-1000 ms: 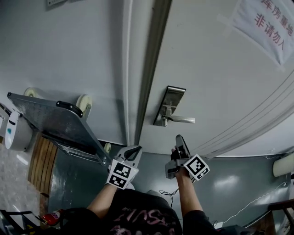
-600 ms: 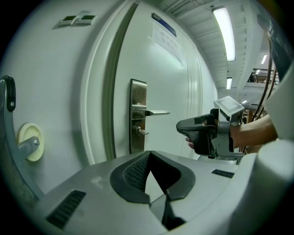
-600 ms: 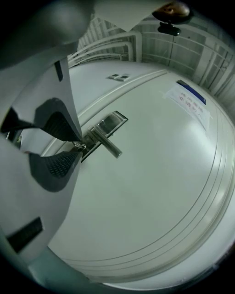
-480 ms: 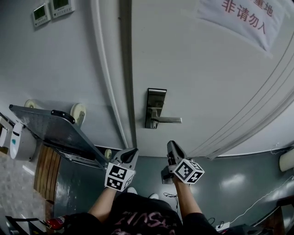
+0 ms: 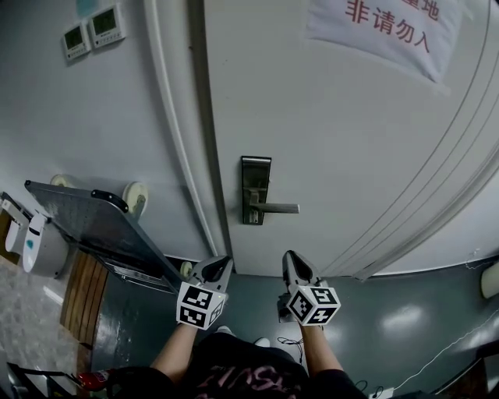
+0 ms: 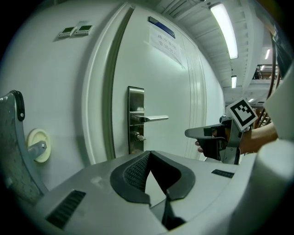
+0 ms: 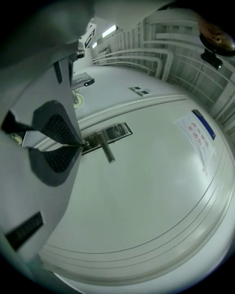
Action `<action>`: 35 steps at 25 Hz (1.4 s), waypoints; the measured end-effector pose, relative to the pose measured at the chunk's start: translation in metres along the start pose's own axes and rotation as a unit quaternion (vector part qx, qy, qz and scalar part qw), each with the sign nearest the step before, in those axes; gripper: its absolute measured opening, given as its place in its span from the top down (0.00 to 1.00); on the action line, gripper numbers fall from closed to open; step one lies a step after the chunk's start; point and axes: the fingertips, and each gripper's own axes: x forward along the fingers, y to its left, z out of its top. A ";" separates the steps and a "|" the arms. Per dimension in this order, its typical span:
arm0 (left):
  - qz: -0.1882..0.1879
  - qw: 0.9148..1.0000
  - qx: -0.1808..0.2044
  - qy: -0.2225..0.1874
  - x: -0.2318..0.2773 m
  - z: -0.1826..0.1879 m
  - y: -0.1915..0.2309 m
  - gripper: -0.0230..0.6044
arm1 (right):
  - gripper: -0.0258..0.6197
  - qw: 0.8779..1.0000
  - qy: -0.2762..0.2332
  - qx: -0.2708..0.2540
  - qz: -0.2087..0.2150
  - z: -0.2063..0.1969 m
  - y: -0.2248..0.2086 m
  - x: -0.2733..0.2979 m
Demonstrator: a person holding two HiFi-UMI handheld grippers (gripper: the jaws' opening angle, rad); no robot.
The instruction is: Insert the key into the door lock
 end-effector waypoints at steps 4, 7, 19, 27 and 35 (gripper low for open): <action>0.015 1.000 0.008 -0.009 -0.001 0.006 -0.002 0.94 | 0.85 0.999 -0.005 -0.048 -0.001 -0.002 -0.005 -0.014; 0.021 1.000 0.008 -0.016 -0.001 0.010 -0.005 0.94 | 0.85 0.998 -0.010 -0.067 -0.001 -0.001 -0.008 -0.027; 0.024 0.999 0.014 -0.019 -0.001 0.011 -0.020 0.94 | 0.86 0.998 -0.027 -0.063 -0.015 0.003 -0.024 -0.054; 0.025 0.999 0.014 -0.019 -0.004 0.008 -0.028 0.94 | 0.86 0.998 -0.029 -0.061 -0.016 0.002 -0.029 -0.062; 0.025 0.999 0.017 -0.025 -0.004 0.013 -0.032 0.94 | 0.86 0.998 -0.028 -0.063 -0.015 0.005 -0.034 -0.065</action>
